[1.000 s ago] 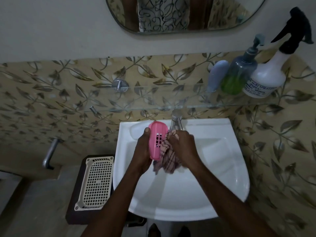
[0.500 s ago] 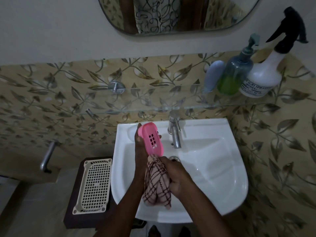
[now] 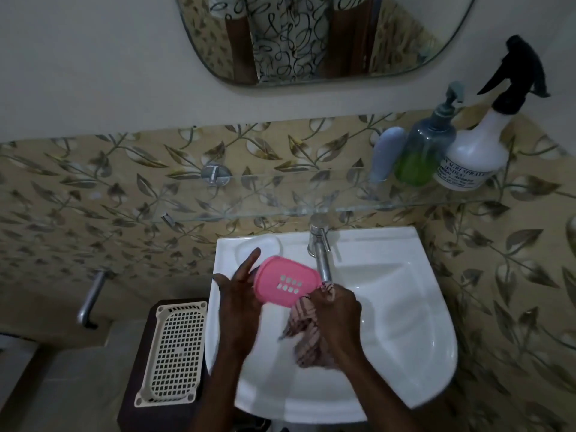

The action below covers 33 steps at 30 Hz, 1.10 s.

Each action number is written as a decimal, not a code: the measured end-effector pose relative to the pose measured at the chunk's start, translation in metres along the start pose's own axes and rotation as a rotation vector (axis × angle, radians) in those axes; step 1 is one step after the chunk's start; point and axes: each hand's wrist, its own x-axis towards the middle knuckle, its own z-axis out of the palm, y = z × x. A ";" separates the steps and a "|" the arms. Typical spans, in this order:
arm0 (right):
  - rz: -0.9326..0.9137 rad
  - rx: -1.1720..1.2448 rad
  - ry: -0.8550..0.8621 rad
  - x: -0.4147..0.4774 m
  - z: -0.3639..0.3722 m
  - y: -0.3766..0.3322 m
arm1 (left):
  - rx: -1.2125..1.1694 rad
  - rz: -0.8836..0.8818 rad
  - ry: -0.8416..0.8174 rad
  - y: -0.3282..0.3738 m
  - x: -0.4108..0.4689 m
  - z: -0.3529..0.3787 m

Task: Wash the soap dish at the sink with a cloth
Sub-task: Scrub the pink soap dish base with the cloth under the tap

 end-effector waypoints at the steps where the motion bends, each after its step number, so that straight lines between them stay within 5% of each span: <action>1: -0.094 -0.065 0.010 0.004 -0.006 0.002 | 0.146 -0.015 -0.042 0.009 0.000 -0.007; 3: -0.248 -0.167 0.009 0.011 -0.013 0.007 | 0.449 -0.054 -0.135 0.020 0.004 -0.011; 8: -0.363 -0.119 0.053 0.013 -0.019 0.012 | 0.480 -0.118 -0.060 0.015 0.003 0.011; 13: -0.393 -0.098 0.104 0.012 -0.018 0.026 | 0.741 -0.003 -0.002 -0.006 -0.003 0.028; 18: -1.148 -0.438 0.154 0.001 -0.012 0.021 | 0.766 0.114 0.033 -0.016 -0.004 0.026; 20: -1.005 -0.393 0.082 0.007 -0.015 0.015 | 0.642 0.103 0.052 -0.021 -0.008 0.025; 25: -0.042 0.307 -0.123 0.005 -0.015 0.012 | 0.341 0.094 0.122 -0.025 -0.012 0.033; 29: 0.172 0.672 -0.251 -0.022 0.003 0.018 | 0.192 0.125 0.147 -0.025 -0.001 0.054; 33: 0.223 0.588 -0.231 -0.023 0.007 0.018 | -0.079 0.039 0.125 -0.032 0.003 0.058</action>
